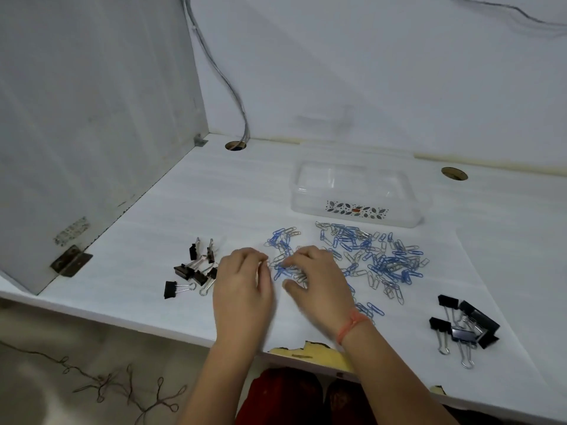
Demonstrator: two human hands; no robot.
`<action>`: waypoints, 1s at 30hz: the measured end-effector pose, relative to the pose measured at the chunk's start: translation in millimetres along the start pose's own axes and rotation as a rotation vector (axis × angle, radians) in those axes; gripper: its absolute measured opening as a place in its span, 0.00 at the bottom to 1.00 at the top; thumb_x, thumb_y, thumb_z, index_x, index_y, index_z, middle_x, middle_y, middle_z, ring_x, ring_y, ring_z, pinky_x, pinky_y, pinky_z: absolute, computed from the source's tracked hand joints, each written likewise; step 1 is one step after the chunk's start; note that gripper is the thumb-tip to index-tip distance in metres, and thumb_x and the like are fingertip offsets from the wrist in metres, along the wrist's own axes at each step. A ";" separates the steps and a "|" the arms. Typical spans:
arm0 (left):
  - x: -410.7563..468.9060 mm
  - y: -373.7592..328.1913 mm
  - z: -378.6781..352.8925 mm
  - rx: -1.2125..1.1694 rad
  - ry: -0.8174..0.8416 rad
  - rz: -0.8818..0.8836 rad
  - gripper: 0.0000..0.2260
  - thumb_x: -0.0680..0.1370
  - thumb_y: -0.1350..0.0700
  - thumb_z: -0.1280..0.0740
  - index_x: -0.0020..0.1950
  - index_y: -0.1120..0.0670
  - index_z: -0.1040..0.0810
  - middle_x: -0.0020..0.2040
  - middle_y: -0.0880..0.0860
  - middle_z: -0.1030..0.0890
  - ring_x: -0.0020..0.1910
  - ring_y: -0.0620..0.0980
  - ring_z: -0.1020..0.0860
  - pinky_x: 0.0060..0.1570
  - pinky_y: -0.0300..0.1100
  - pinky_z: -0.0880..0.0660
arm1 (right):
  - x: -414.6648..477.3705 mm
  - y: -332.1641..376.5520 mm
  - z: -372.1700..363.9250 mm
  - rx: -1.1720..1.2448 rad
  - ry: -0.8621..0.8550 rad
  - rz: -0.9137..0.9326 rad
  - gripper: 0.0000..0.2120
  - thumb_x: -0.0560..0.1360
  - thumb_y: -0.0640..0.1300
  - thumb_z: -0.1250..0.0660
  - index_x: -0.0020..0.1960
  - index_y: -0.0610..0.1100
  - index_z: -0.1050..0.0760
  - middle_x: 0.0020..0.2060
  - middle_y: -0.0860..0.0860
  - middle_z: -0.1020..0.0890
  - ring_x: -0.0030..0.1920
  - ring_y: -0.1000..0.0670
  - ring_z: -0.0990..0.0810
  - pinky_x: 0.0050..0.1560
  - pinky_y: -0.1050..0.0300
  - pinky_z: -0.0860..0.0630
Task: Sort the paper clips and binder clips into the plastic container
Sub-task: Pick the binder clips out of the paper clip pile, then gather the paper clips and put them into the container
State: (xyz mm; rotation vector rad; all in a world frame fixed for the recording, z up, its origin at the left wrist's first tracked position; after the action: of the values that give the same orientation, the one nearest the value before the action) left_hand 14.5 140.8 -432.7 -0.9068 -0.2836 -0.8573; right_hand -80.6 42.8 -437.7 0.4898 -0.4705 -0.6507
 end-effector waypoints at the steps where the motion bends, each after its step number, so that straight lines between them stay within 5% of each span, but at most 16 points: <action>1: -2.0 -0.4 -5.3 0.047 0.093 0.007 0.08 0.73 0.64 0.35 0.48 0.59 0.18 0.49 0.55 0.19 0.47 0.56 0.24 0.46 0.38 0.33 | -3.1 -2.6 1.4 -0.005 0.017 0.013 0.12 0.73 0.45 0.33 0.55 0.50 0.21 0.53 0.54 0.24 0.57 0.53 0.30 0.54 0.64 0.33; 4: -4.9 6.8 -13.8 0.190 0.275 0.049 0.14 0.71 0.63 0.37 0.55 0.60 0.20 0.55 0.61 0.22 0.51 0.61 0.25 0.49 0.46 0.32 | -12.0 -9.3 12.4 -0.026 0.073 0.031 0.11 0.74 0.42 0.34 0.55 0.48 0.20 0.53 0.54 0.23 0.57 0.53 0.28 0.53 0.66 0.31; 7: 0.4 9.9 -13.9 0.230 0.336 0.064 0.18 0.71 0.63 0.37 0.61 0.61 0.24 0.62 0.64 0.26 0.60 0.64 0.29 0.60 0.52 0.34 | -26.4 -21.2 44.6 -0.003 0.068 -0.028 0.14 0.72 0.43 0.31 0.58 0.50 0.21 0.56 0.56 0.25 0.57 0.57 0.32 0.50 0.78 0.40; 10: 10.4 6.6 -20.5 0.181 0.425 0.081 0.20 0.73 0.62 0.37 0.66 0.59 0.26 0.65 0.60 0.27 0.63 0.60 0.31 0.61 0.47 0.35 | -43.3 -44.8 85.3 -0.092 0.058 -0.203 0.26 0.66 0.47 0.26 0.63 0.52 0.26 0.56 0.53 0.26 0.56 0.52 0.28 0.46 0.67 0.35; 13: 8.5 -4.4 -30.4 0.066 0.414 0.093 0.19 0.73 0.65 0.39 0.62 0.57 0.23 0.59 0.57 0.25 0.57 0.56 0.27 0.53 0.41 0.33 | -58.1 -58.2 88.1 -0.218 0.258 -0.421 0.35 0.62 0.50 0.24 0.66 0.51 0.32 0.55 0.50 0.28 0.51 0.48 0.24 0.44 0.61 0.33; 18: -8.9 -32.8 -47.1 -0.092 0.329 0.079 0.13 0.75 0.66 0.39 0.54 0.57 0.18 0.51 0.55 0.22 0.51 0.54 0.23 0.46 0.37 0.35 | -54.7 -55.7 60.1 0.068 0.022 -0.450 0.23 0.61 0.46 0.23 0.54 0.48 0.24 0.45 0.51 0.24 0.40 0.53 0.27 0.35 0.65 0.35; 23: -19.7 -62.3 -58.1 -0.106 0.416 -0.100 0.14 0.73 0.67 0.37 0.52 0.55 0.18 0.49 0.52 0.18 0.50 0.53 0.23 0.46 0.37 0.34 | -48.2 -58.6 72.0 0.127 -0.016 -0.439 0.21 0.63 0.40 0.25 0.55 0.46 0.21 0.46 0.53 0.21 0.44 0.53 0.21 0.45 0.63 0.28; 27: -7.2 -56.1 -44.9 -0.078 0.279 -0.119 0.11 0.73 0.64 0.38 0.50 0.56 0.17 0.48 0.53 0.18 0.48 0.54 0.23 0.46 0.41 0.32 | -40.8 -94.2 120.0 -0.134 -0.188 -0.561 0.15 0.66 0.36 0.30 0.53 0.43 0.20 0.49 0.49 0.19 0.50 0.47 0.21 0.49 0.61 0.29; 30: 4.5 -39.6 -47.9 0.010 0.196 -0.009 0.12 0.73 0.66 0.37 0.53 0.59 0.19 0.53 0.58 0.20 0.52 0.59 0.26 0.50 0.48 0.30 | -30.4 -101.1 123.1 -0.267 -0.031 -0.615 0.10 0.69 0.38 0.32 0.50 0.39 0.21 0.48 0.46 0.20 0.50 0.46 0.22 0.50 0.58 0.28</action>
State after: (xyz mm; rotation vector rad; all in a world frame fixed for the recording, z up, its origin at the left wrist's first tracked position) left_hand -18.5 88.1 -436.5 -0.8055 -0.1217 -0.9452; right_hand -215.5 -41.2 -405.6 0.3679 -0.2496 -1.2954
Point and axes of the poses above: each hand's wrist, its own x-axis towards the middle knuckle, its own z-axis out of the back of the hand, y = z × x, the point moved 4 cm from there along x, towards the middle knuckle
